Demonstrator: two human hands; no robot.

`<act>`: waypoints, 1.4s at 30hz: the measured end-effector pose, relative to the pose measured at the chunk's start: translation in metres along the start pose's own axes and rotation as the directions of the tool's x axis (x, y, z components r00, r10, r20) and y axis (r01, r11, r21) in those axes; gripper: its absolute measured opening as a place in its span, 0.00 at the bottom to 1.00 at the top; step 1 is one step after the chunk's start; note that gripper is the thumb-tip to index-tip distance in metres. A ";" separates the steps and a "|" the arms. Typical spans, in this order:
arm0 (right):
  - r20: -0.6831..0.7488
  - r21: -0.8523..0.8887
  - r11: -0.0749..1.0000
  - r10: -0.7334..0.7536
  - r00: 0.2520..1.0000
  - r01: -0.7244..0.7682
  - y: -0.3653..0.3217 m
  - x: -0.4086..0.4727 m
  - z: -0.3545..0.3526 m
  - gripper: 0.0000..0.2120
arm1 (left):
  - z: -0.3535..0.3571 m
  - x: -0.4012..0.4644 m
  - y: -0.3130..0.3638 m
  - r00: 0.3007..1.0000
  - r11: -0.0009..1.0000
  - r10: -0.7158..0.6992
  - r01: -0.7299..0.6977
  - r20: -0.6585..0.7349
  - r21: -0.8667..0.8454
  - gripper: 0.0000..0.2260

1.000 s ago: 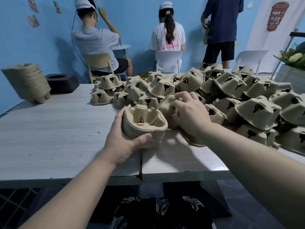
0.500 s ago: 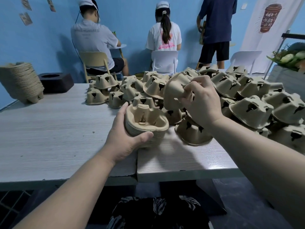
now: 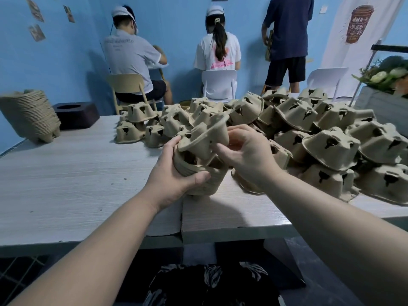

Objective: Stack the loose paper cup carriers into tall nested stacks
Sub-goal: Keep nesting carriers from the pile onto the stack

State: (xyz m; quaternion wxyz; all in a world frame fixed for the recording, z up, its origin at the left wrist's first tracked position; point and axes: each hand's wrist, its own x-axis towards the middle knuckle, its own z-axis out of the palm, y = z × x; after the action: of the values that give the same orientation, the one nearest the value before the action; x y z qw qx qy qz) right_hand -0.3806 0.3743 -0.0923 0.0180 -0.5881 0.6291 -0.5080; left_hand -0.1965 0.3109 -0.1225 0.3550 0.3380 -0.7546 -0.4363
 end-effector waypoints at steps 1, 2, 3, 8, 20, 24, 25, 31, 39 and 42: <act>0.021 0.026 0.999 0.030 0.999 -0.031 0.000 -0.003 0.000 0.12 | 0.000 0.000 0.001 1.000 1.000 -0.001 0.001 -0.004 0.010 0.50; 0.027 0.053 0.996 0.068 0.997 -0.069 0.001 -0.006 0.000 0.15 | 0.000 0.001 0.002 1.000 1.000 -0.001 0.002 -0.013 0.023 0.50; 0.023 0.078 0.992 0.099 0.995 -0.100 0.003 -0.007 -0.001 0.18 | 0.000 0.001 0.002 1.000 0.999 -0.003 0.004 -0.021 0.040 0.51; -0.046 0.024 0.999 -0.031 0.998 0.032 0.016 -0.006 -0.002 0.37 | 0.000 0.002 0.003 0.999 0.996 -0.017 0.020 -0.034 0.083 0.53; -0.073 -0.217 0.932 -0.311 0.948 0.289 0.019 -0.018 0.006 0.15 | 0.001 0.000 0.000 0.999 1.000 -0.003 0.004 -0.053 0.005 0.46; -0.022 -0.312 0.877 -0.390 0.921 0.364 0.024 -0.025 0.011 0.13 | 0.000 0.000 -0.002 0.999 1.000 0.001 0.000 -0.048 0.013 0.48; -0.008 -0.312 0.872 -0.400 0.916 0.378 0.025 -0.026 0.011 0.12 | 0.000 0.000 -0.003 0.999 1.000 0.000 0.001 -0.049 0.014 0.49; 0.100 -0.308 0.842 -0.434 0.895 0.443 0.033 -0.034 0.009 0.15 | -0.004 0.001 -0.007 0.999 0.999 -0.012 0.014 -0.043 0.048 0.58; 0.220 -0.289 0.845 -0.398 0.890 0.450 0.034 -0.040 0.008 0.17 | -0.002 0.003 -0.001 0.999 0.998 0.005 -0.002 -0.046 0.068 0.59; 0.238 -0.291 0.849 -0.383 0.893 0.441 0.034 -0.041 0.009 0.17 | -0.001 0.003 0.000 0.999 0.997 0.006 -0.003 -0.043 0.073 0.58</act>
State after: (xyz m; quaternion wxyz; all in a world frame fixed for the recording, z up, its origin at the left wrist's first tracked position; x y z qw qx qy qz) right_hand -0.3872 0.3924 -0.1427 -0.1388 -0.7452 0.5614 -0.3320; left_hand -0.1969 0.3076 -0.1212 0.3598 0.3584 -0.7629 -0.4000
